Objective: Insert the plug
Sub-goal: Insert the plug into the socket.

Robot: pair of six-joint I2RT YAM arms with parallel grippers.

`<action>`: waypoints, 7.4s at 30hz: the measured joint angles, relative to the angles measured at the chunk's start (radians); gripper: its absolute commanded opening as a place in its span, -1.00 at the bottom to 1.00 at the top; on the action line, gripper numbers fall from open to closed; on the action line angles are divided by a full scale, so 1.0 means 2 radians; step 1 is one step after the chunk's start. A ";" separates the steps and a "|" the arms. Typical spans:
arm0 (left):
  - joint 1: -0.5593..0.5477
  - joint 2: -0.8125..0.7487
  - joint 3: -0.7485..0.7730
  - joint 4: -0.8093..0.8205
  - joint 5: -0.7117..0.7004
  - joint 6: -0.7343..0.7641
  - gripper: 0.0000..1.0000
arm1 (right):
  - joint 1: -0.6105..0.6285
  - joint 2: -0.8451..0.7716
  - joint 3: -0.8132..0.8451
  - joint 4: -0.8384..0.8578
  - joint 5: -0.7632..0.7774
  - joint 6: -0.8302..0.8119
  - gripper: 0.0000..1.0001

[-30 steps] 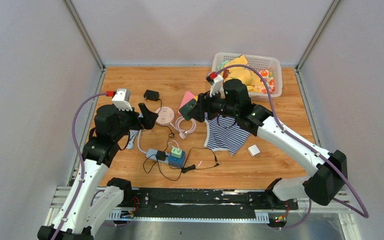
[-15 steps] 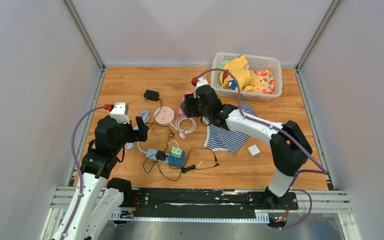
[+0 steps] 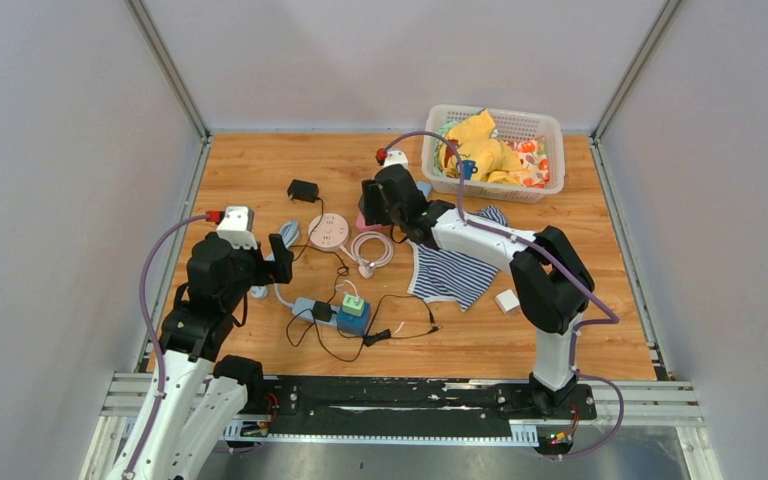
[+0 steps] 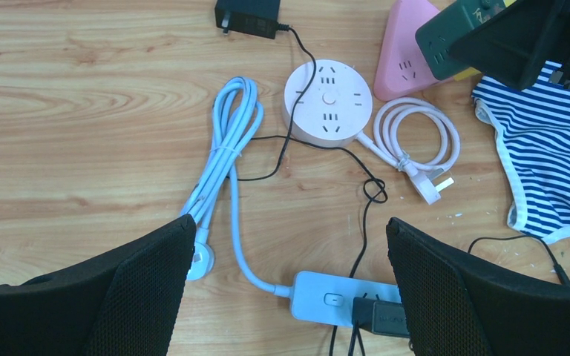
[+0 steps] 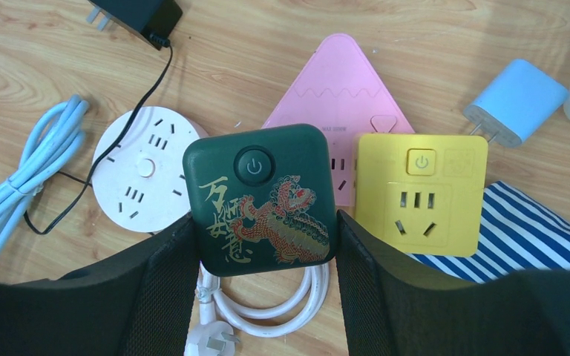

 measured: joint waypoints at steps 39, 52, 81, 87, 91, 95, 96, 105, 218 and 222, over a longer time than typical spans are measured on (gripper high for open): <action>-0.003 -0.004 -0.009 -0.002 -0.003 0.000 1.00 | 0.002 0.050 0.033 -0.019 0.004 0.038 -1.00; -0.004 -0.004 -0.009 -0.002 -0.003 0.000 1.00 | 0.016 0.065 0.067 -0.062 0.032 0.043 -0.99; -0.004 0.015 -0.009 -0.001 0.012 -0.018 0.99 | 0.024 0.097 0.131 -0.160 0.043 0.032 -1.00; -0.004 0.056 -0.009 0.033 0.071 -0.076 0.83 | 0.022 0.068 0.099 -0.163 0.036 0.015 -0.99; -0.004 0.107 -0.007 0.068 0.102 -0.117 0.73 | 0.018 0.049 0.076 -0.170 0.025 0.006 -0.99; -0.004 0.181 0.000 0.105 0.124 -0.149 0.63 | 0.010 0.044 0.069 -0.171 0.013 -0.003 -1.00; -0.003 0.202 0.003 0.115 0.128 -0.156 0.62 | 0.008 0.044 0.068 -0.171 0.011 -0.005 -0.99; -0.003 0.389 0.108 0.194 0.133 -0.175 0.19 | -0.005 0.038 0.069 -0.181 -0.042 -0.021 -1.00; -0.024 0.765 0.312 0.253 0.269 -0.225 -0.63 | -0.058 0.130 0.260 -0.342 -0.113 -0.020 -0.99; -0.024 0.767 0.313 0.253 0.270 -0.225 -0.63 | -0.058 0.130 0.260 -0.342 -0.113 -0.019 -1.00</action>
